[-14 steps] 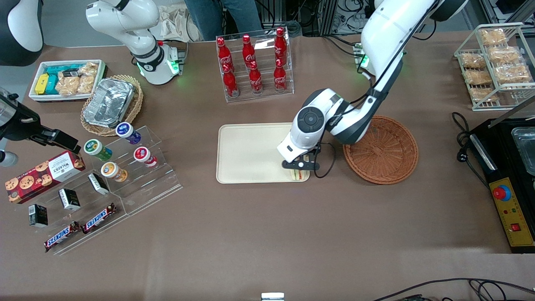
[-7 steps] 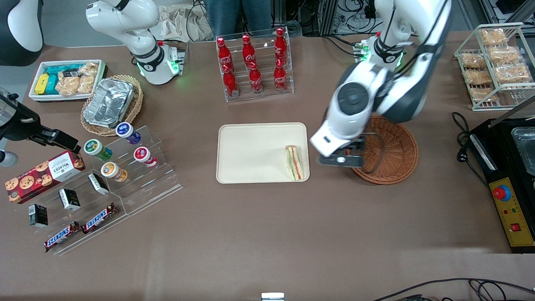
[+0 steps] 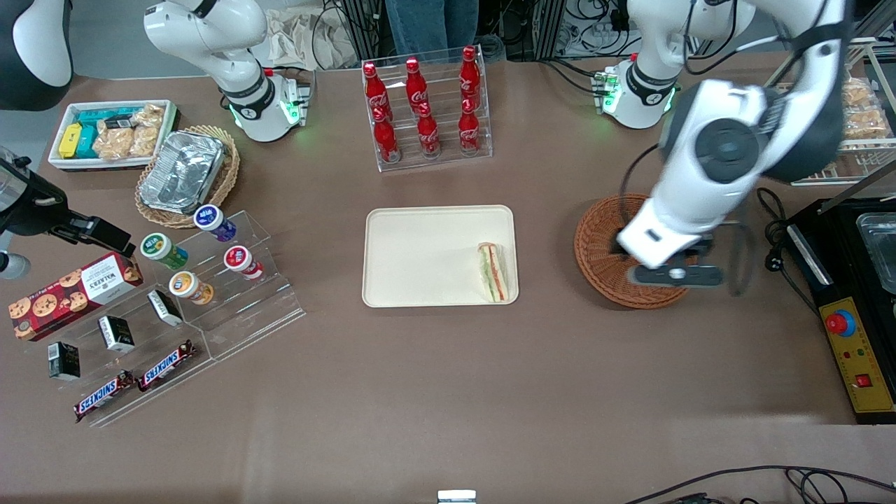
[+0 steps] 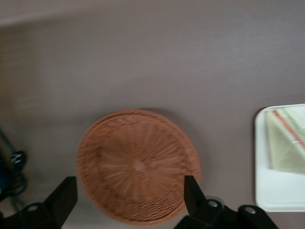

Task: Place sandwich from basket to tray

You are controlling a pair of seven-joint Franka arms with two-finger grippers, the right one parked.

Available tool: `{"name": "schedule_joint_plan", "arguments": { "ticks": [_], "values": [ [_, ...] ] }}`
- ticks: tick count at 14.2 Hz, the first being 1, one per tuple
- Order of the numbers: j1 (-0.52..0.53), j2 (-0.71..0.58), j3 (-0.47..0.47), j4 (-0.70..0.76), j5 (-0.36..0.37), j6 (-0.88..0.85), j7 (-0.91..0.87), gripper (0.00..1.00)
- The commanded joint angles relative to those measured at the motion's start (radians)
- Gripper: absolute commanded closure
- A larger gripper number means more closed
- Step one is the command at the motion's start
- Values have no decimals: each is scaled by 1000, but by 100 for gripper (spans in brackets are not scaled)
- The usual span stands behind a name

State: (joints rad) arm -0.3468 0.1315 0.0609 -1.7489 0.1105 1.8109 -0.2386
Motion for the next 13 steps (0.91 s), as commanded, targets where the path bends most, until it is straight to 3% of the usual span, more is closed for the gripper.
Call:
{"name": "schedule_joint_plan", "arguments": {
  "ticks": [1,5,9,13],
  "values": [
    [-6,-35,98,3,-72,-82,36,0],
    [-3,-53,146,17,-91,-101,148,0],
    [204,-64,11,51,-107,-160,180,0],
    [218,-131,10,63,-103,-235,255,0]
  ]
}}
